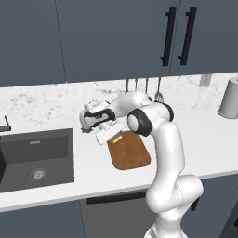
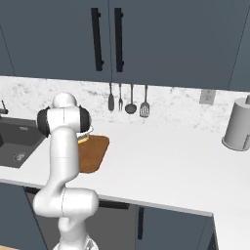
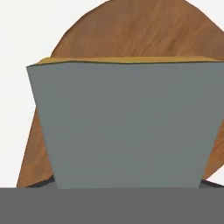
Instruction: Pick up the sponge from the counter and clean the cutting board by briefly scrubbing or pressing down on the cutting board. Once finished, release the sponge.
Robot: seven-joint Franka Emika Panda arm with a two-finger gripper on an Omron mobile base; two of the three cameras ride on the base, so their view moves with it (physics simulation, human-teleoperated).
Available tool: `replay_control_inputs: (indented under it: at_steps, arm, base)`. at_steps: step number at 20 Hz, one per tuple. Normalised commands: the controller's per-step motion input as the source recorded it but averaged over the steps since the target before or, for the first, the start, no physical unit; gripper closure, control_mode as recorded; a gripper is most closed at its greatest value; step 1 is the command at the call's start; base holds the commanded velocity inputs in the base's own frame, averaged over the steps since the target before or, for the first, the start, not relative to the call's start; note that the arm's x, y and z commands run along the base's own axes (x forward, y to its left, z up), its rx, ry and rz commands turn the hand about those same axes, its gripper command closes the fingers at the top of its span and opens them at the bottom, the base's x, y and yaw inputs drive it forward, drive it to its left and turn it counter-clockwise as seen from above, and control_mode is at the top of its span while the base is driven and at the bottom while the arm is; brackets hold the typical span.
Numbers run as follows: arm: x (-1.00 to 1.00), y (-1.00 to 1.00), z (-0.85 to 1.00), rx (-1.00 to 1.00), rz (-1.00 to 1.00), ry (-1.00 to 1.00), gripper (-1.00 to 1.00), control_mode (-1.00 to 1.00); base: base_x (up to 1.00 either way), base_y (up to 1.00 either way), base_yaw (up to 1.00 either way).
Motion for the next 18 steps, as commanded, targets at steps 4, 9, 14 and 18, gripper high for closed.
replay_control_inputs:
  at_steps: [4,9,14,18]
  arm:
    - [-0.04,0.00,-0.93,-0.15,0.00,0.06,1.00,-1.00]
    - [0.00,-0.19,-0.18,-0.01,0.00,0.01,1.00,-1.00]
    - [-0.15,-0.75,0.00,0.00,0.00,0.10,1.00,-1.00]
    - [-0.26,-0.79,0.00,0.00,0.00,0.04,1.00,-1.00]
  base:
    - [0.00,0.00,0.00]
    - [0.00,0.00,0.00]
    - [0.00,0.00,0.00]
    - [0.00,0.00,0.00]
